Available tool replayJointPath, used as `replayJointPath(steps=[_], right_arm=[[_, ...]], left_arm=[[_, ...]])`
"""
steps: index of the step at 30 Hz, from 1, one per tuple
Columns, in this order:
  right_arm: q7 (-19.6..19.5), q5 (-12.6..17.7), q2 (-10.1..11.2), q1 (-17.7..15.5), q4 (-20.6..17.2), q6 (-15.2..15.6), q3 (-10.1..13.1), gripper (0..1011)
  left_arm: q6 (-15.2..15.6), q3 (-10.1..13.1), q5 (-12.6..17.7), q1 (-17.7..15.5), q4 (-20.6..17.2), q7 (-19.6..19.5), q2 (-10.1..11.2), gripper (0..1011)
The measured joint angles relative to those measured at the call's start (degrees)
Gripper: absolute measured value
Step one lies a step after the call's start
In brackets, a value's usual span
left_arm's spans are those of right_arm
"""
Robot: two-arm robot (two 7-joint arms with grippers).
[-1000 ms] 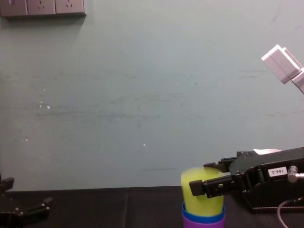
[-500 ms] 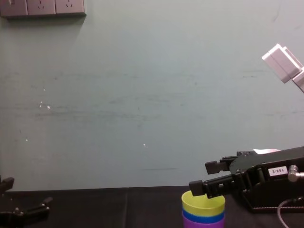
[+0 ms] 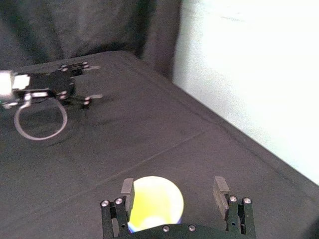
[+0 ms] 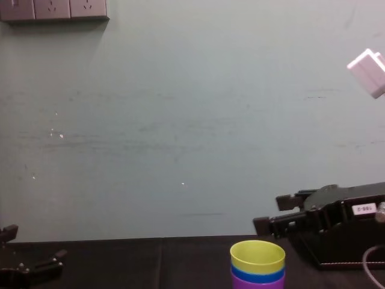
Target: Stack the three plastic cups sequentially using one hand.
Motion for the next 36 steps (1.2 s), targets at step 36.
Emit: replayJointPath(steps=[36], right_arm=[[-12.6, -5.4, -0.6, -5.4, 1.7, 5.3, 7.7, 1003]], left_arm=[[0.0, 0.0, 0.0, 0.0, 0.0, 0.0, 0.0, 1011]])
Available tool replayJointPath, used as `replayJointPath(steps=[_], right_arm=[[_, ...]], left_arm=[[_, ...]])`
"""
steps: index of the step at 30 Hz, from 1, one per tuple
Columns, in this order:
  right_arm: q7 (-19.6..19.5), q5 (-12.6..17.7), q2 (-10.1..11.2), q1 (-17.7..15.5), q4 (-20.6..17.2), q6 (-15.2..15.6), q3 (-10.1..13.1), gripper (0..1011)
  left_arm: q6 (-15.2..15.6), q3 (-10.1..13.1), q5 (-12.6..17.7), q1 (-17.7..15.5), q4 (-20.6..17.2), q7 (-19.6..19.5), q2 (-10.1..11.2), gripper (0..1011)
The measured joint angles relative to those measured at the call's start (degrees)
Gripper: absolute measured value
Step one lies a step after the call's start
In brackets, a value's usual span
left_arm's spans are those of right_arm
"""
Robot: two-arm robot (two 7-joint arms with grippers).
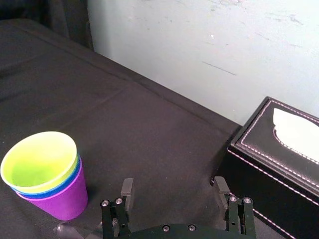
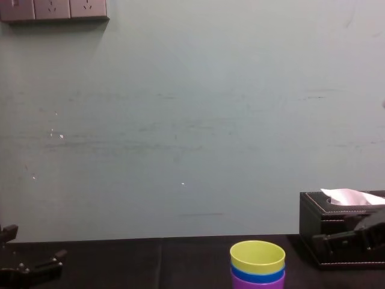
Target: Stack the three plastic cups sequentially using one hand.
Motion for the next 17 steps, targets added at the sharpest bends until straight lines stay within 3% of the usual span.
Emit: replayJointPath(steps=[17], right_arm=[[0.1, 0.1, 0.0, 0.0, -0.1, -0.1, -0.1, 1003]], left_arm=[[0.0, 0.0, 0.0, 0.0, 0.0, 0.0, 0.0, 1011]])
